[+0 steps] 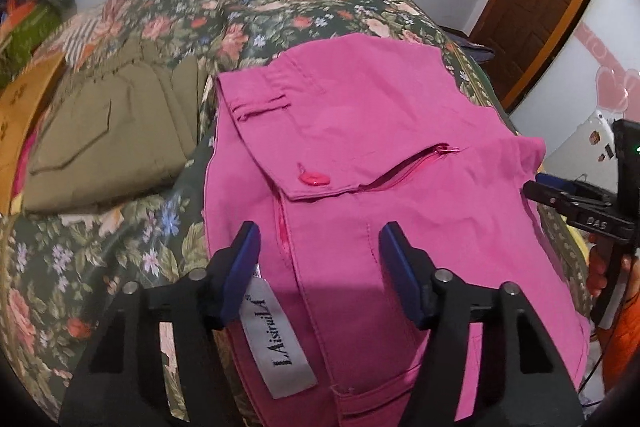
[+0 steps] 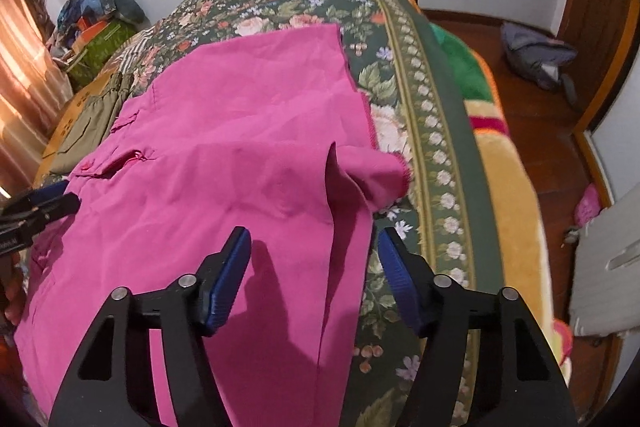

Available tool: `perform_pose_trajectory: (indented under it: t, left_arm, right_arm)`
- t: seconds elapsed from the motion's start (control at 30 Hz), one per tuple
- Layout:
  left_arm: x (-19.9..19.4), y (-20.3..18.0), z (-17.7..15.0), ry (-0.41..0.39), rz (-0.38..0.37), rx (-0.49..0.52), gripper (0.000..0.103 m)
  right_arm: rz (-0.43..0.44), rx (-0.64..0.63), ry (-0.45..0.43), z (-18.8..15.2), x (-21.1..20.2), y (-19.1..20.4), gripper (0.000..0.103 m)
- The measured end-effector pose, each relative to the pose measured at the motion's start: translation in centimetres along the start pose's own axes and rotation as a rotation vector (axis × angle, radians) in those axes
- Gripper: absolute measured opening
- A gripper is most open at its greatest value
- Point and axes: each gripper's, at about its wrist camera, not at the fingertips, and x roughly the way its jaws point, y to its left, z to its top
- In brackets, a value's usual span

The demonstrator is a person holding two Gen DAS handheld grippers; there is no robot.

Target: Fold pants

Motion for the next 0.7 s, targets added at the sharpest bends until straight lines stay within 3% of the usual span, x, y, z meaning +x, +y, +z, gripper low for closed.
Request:
perform_pose_trajectory:
  t: [0.1, 0.23, 0.37, 0.6, 0.7]
  left_arm:
    - [-0.2, 0.1, -0.2, 0.001, -0.002, -0.001, 0.058]
    - [-0.6, -0.2, -0.4, 0.008, 0.009, 0.018, 0.048]
    - [-0.9, -0.1, -0.4, 0.018, 0.018, 0.009, 0.035]
    - [-1.8, 0.2, -0.4, 0.037, 0.001, -0.007, 0.010]
    - [-2.0, -0.3, -0.7, 0.050, 0.010, 0.011, 0.010]
  right_arm:
    - [0.014, 0.015, 0.024, 0.0, 1.1, -0.1, 0.052]
    - [0.064, 0.032, 0.048, 0.2, 2.0, 0.0, 0.022]
    - [0.094, 0.037, 0.030, 0.2, 1.5, 0.0, 0.010]
    - [0.119, 0.010, -0.035, 0.0, -1.1, 0.2, 0.008]
    - [0.136, 0.002, -0.050, -0.1, -2.1, 0.5, 0.008]
